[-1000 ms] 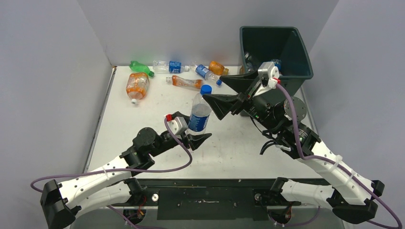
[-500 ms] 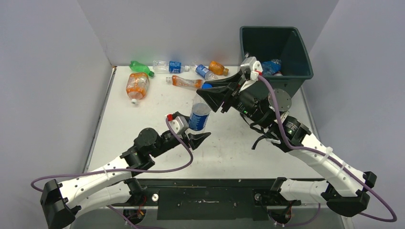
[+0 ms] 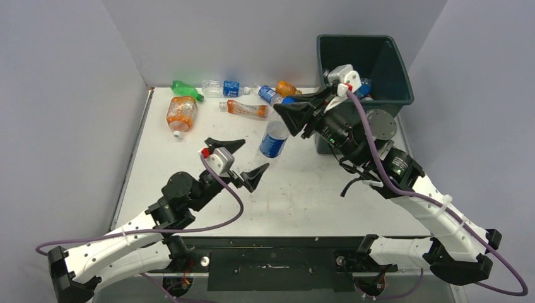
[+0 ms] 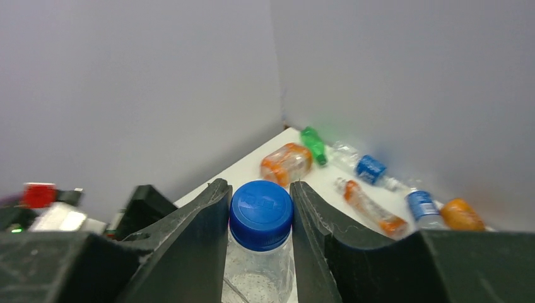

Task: Put the plastic bottles in the bin
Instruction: Place the plastic bottle in the trash bin.

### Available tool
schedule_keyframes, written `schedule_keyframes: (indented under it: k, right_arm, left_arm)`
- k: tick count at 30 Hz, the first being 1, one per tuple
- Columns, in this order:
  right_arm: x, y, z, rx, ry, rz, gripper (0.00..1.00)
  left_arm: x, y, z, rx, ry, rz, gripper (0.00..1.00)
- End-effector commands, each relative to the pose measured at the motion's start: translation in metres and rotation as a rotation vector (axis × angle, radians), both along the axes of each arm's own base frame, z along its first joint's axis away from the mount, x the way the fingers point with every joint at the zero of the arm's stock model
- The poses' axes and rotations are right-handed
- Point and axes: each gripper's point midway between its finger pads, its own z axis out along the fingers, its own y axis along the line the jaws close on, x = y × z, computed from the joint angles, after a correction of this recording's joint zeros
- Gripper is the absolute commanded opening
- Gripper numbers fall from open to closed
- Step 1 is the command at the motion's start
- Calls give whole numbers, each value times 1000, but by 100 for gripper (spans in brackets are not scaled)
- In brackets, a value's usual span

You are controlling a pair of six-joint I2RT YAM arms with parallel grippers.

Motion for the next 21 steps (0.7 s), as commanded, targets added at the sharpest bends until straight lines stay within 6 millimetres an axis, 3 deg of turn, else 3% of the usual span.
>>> schedule_keyframes:
  k: [1,4,7,10,17,21]
  right_arm:
    - [14,-70,68,99,-157,-304,5]
    - [21,-89,94,133,-216,-412,5]
    - [33,-102,113,149,-261,-524,5]
    - [44,-120,135,186,-318,-670,5]
    - [53,-170,170,312,-421,-924,5]
    - [71,-205,179,341,-434,-1056,5]
  left_arm:
    - [6,48,78,-70,-91,183,96]
    - [14,70,75,4,-126,294,96]
    - [30,89,42,55,-139,437,96]
    - [34,100,26,21,-121,491,96]
    - [25,102,31,-72,-109,451,96]
    - [25,102,29,-65,-109,452,96]
